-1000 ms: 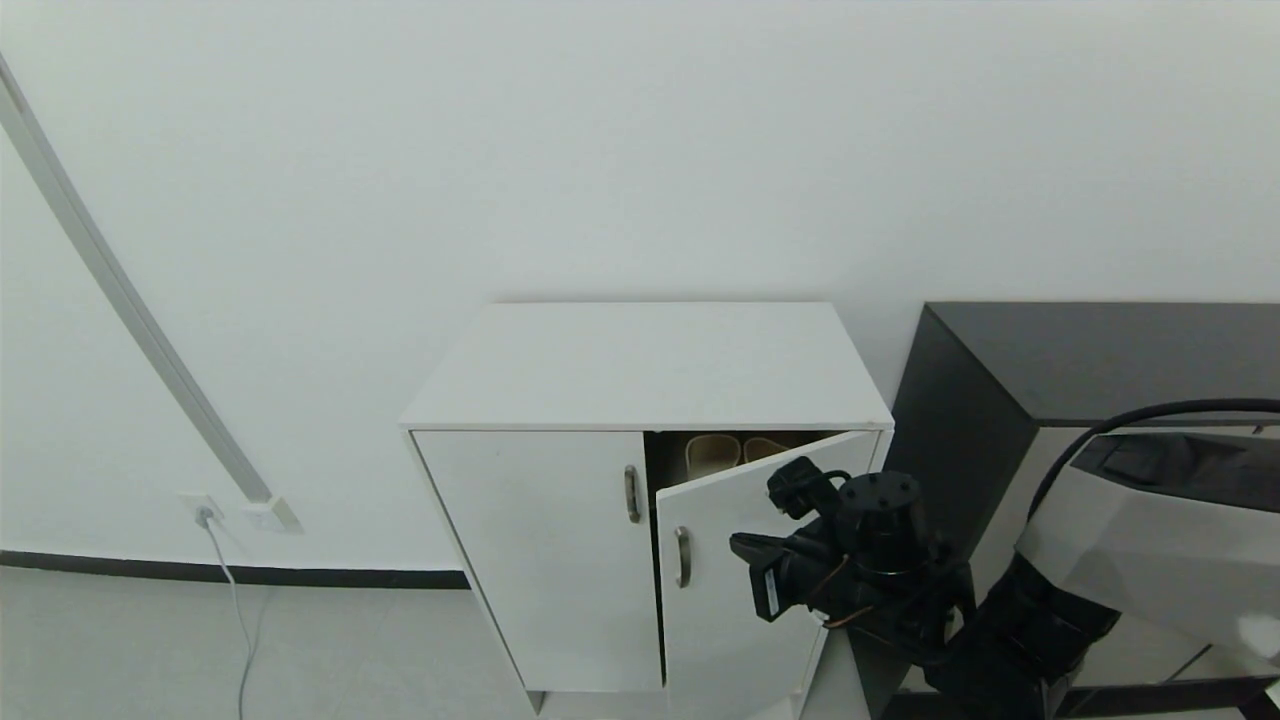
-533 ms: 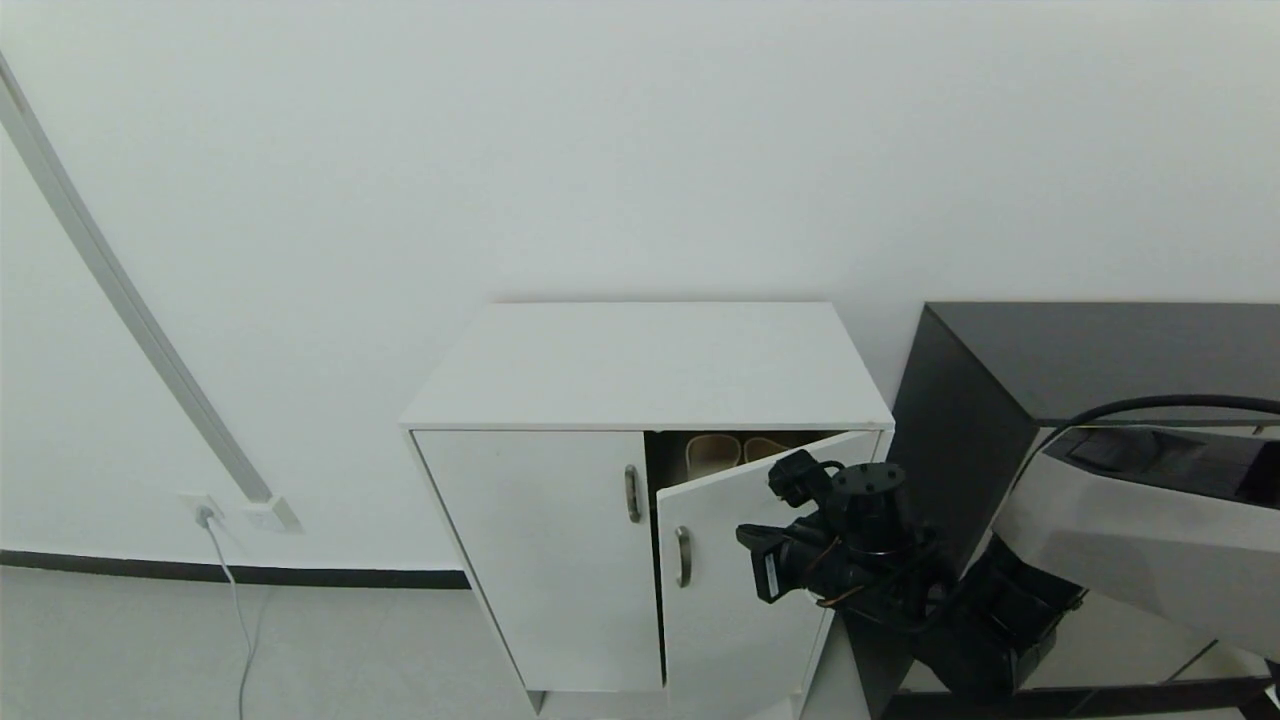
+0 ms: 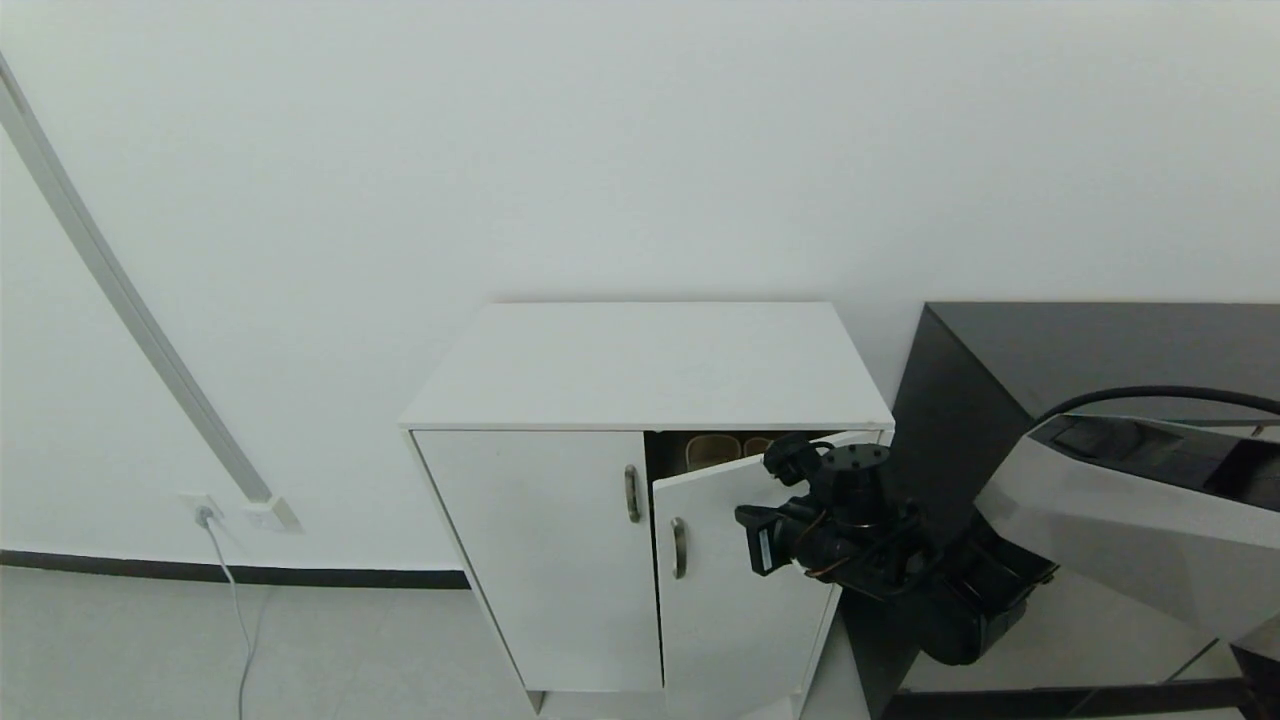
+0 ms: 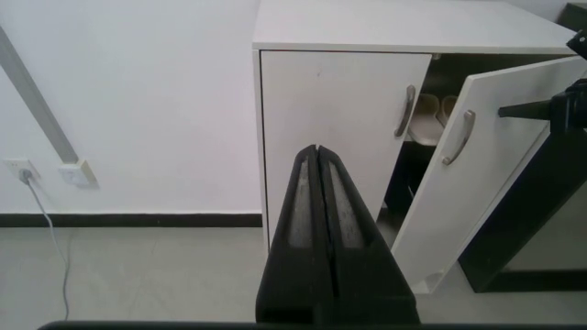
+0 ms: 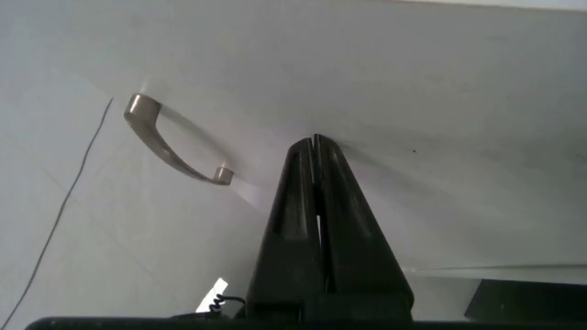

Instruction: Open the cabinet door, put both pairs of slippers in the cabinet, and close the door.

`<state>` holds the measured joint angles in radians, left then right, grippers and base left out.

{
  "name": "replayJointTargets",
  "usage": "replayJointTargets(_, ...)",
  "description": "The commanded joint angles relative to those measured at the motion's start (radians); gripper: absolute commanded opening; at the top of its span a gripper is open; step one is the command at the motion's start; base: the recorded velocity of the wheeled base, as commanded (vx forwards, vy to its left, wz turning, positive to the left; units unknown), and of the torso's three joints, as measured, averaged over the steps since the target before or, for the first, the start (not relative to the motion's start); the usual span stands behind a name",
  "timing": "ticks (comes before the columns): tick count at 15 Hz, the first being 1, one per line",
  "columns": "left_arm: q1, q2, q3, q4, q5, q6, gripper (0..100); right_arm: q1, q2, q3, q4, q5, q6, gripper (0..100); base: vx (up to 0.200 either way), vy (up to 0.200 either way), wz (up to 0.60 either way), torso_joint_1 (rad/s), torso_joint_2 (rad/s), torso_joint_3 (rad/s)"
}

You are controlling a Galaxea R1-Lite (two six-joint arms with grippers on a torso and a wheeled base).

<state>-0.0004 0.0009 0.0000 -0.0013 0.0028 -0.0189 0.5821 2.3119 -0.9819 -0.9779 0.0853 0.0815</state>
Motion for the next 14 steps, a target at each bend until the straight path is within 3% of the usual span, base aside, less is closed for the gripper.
replayJointTargets(1,0.000,0.001,0.000,0.000,0.000,-0.001,0,-0.010,0.032,-0.049,0.019,-0.001,0.000,0,0.000,0.000,0.00,0.000,0.00,0.000)
replayJointTargets(14,0.000,0.001,0.000,0.000,0.002,-0.001,0,-0.065,0.072,-0.179,0.110,-0.002,-0.002,0,0.000,0.000,0.00,0.000,0.00,0.000)
